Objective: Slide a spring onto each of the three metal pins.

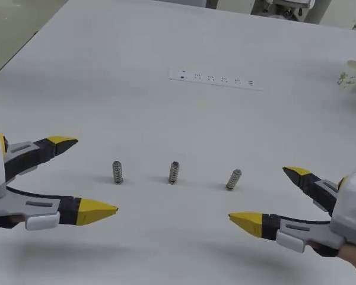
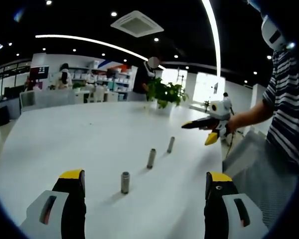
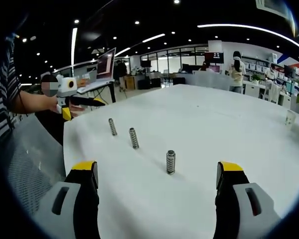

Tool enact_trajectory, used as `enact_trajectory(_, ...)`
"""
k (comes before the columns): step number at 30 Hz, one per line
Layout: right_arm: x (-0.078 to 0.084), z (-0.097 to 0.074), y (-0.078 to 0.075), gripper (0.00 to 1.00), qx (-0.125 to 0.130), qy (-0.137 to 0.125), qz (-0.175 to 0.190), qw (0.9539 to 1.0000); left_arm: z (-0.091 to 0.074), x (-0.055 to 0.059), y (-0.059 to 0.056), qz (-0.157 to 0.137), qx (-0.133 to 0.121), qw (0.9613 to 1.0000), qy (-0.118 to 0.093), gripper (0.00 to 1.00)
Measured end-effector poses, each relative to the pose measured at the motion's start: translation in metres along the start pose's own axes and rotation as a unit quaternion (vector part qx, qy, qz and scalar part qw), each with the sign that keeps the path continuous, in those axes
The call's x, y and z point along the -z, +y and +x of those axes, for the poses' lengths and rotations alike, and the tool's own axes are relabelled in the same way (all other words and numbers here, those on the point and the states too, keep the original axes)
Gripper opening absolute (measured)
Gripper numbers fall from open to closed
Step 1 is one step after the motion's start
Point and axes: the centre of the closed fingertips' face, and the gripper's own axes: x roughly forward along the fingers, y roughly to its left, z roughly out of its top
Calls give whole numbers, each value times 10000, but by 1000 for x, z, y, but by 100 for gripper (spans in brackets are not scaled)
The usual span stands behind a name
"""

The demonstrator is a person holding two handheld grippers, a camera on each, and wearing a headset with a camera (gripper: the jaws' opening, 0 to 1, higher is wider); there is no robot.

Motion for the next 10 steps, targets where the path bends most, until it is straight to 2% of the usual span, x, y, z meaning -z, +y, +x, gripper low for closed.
enact_trajectory(6,0,-1,0,99,21,-11,55,10000,2,-2,-2,-11,4,10000,-45,98)
enact_trajectory(10,-1,-2,-3,99,49,-14,53,10000,1,0,-1,-5,12,10000,-4,98)
